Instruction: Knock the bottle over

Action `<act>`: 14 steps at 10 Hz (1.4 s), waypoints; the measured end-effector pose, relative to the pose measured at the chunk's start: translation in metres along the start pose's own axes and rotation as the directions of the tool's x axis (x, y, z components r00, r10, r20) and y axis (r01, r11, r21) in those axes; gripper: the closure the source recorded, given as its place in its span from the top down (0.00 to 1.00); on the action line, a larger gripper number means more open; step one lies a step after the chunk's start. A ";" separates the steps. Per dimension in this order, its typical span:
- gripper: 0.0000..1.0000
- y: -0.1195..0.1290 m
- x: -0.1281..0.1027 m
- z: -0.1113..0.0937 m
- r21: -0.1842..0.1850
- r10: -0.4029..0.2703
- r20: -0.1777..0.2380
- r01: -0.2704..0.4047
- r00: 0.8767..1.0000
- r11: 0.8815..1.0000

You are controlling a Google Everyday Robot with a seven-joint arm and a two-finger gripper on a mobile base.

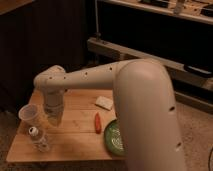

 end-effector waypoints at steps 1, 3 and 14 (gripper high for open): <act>0.00 -0.003 -0.007 0.003 -0.044 0.002 0.000 -0.002 1.000 0.999; 0.00 -0.006 -0.012 0.002 -0.084 0.023 0.021 -0.022 1.000 0.996; 0.00 0.012 -0.102 -0.007 -0.154 -0.116 0.180 0.145 0.977 0.978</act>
